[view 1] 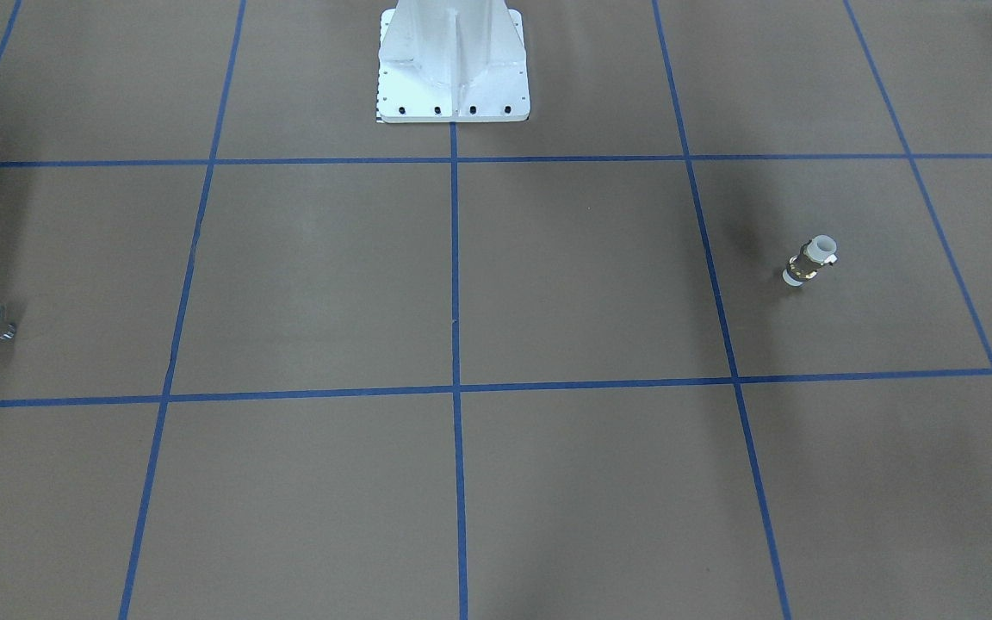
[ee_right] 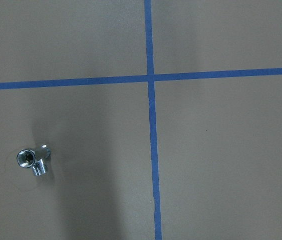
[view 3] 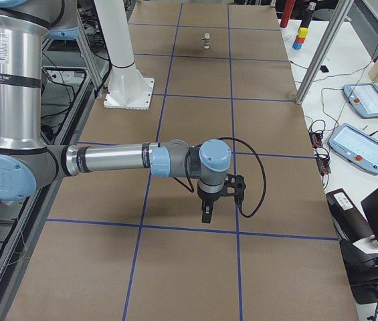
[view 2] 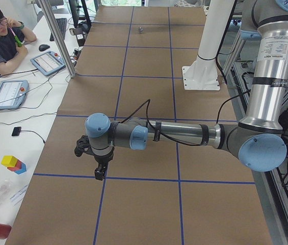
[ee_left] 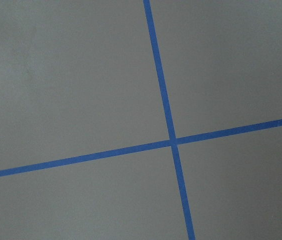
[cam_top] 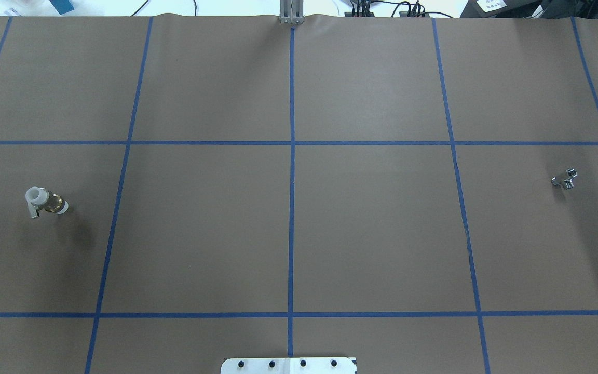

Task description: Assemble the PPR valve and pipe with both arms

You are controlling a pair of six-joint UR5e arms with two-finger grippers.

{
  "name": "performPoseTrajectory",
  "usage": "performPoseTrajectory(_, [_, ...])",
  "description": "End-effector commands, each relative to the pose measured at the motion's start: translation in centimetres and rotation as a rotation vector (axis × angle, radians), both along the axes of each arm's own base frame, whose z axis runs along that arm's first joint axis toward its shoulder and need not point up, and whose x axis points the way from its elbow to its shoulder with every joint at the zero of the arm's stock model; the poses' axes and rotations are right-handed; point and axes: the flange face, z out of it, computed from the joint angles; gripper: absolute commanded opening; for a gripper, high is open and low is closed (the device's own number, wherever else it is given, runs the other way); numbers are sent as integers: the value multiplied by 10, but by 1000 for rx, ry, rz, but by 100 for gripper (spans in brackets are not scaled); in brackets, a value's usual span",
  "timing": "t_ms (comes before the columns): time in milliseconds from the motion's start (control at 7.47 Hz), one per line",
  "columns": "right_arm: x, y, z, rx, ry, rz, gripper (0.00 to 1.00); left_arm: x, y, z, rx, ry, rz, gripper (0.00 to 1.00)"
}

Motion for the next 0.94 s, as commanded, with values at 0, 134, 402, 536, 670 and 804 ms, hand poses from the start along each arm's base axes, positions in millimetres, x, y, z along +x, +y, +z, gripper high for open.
performPoseTrajectory(0, [-1,0,-1,1,-2,1,100,0,5,1,2,-2,6,100])
performPoseTrajectory(134, [0,0,0,-2,-2,2,100,0,6,1,1,-2,5,100])
performPoseTrajectory(402, [-1,1,0,-6,-2,3,100,0,5,-2,10,-2,5,100])
performPoseTrajectory(536, [-1,1,1,-8,0,3,100,0,4,-5,17,-4,6,100])
performPoseTrajectory(670, [-1,1,1,-3,1,2,100,0,2,-12,31,-6,6,100])
performPoseTrajectory(804, [-1,0,-1,0,0,2,100,1,3,-13,26,0,1,100])
